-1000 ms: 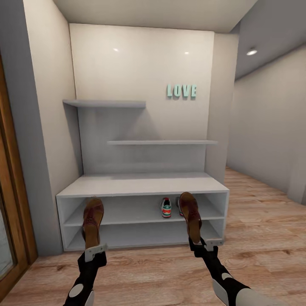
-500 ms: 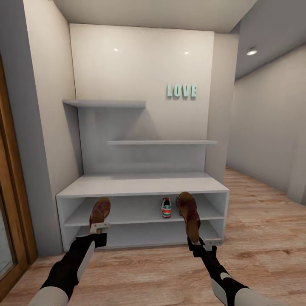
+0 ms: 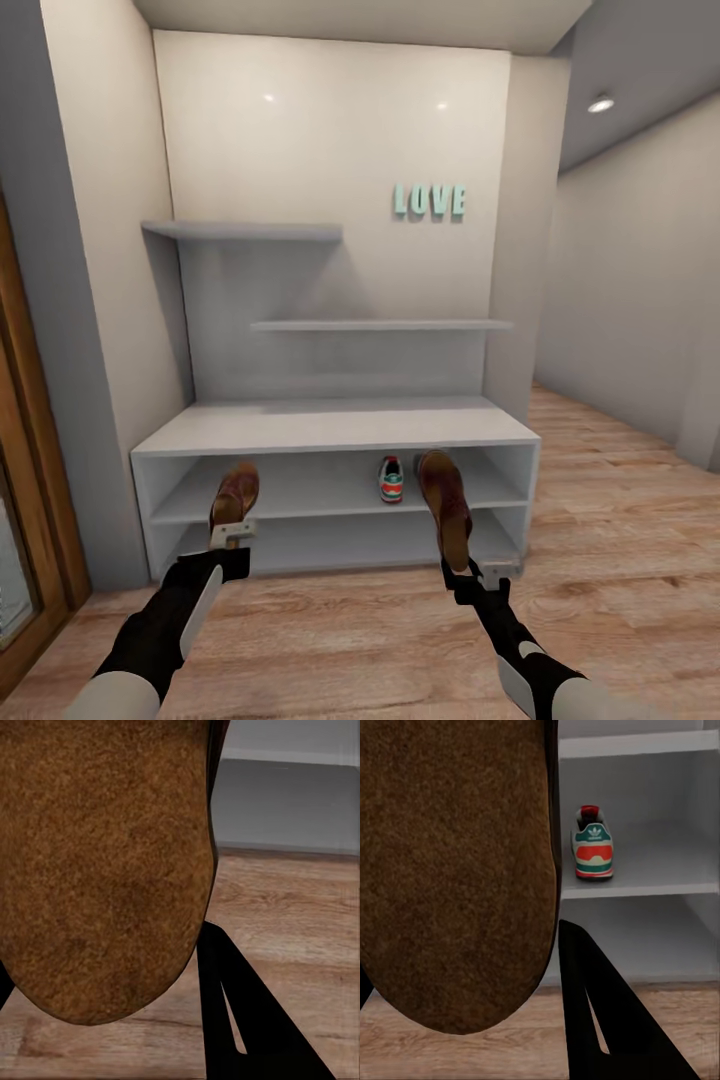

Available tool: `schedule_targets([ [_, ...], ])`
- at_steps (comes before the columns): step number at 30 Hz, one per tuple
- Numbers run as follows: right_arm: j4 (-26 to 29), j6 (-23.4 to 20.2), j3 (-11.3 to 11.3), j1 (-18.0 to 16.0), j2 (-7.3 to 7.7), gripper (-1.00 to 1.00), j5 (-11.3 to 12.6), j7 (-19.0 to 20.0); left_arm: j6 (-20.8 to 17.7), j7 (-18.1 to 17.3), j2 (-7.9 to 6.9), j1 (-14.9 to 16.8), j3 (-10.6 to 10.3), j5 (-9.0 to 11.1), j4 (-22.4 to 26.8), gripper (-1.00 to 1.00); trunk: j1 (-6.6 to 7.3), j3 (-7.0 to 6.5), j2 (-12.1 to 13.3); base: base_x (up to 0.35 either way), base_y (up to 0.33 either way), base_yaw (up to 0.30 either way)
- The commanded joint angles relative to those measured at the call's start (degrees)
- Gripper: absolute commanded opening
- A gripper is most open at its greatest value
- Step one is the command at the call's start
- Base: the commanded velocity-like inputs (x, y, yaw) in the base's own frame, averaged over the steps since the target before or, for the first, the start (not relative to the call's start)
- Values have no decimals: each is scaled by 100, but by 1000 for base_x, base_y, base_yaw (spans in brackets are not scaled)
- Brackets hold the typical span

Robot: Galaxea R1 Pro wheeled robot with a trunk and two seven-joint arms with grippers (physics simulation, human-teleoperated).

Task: Pick up the two gym shoes and the two sandals from the corridor floor and place them onto the hallstand (shoe rack) in the corridor, making sure they are on the rack and not on the floor. Arrange them so the two gym shoes are next to each other and the two sandals are next to each other.

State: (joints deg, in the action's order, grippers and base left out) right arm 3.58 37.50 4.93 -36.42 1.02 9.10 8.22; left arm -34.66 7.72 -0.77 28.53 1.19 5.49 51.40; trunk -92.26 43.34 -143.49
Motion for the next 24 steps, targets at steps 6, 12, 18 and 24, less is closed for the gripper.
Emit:
schedule_targets([
  [6,-6,12,43,-5,4,-100,83,29,-32,28,-2,3,-5,39,0,-100,-14,193,-12,0,0,0],
  [12,-13,12,39,-5,4,-100,83,28,-29,28,-3,3,-5,34,-2,-100,-29,382,-20,0,0,0],
  [18,-15,12,39,-5,4,-100,83,28,-23,28,-37,3,-5,31,-3,-100,-45,571,-28,0,0,0],
  [24,-15,12,40,-5,-3,-100,83,26,-23,28,-163,3,-5,31,-7,-100,-60,761,-36,0,0,0],
])
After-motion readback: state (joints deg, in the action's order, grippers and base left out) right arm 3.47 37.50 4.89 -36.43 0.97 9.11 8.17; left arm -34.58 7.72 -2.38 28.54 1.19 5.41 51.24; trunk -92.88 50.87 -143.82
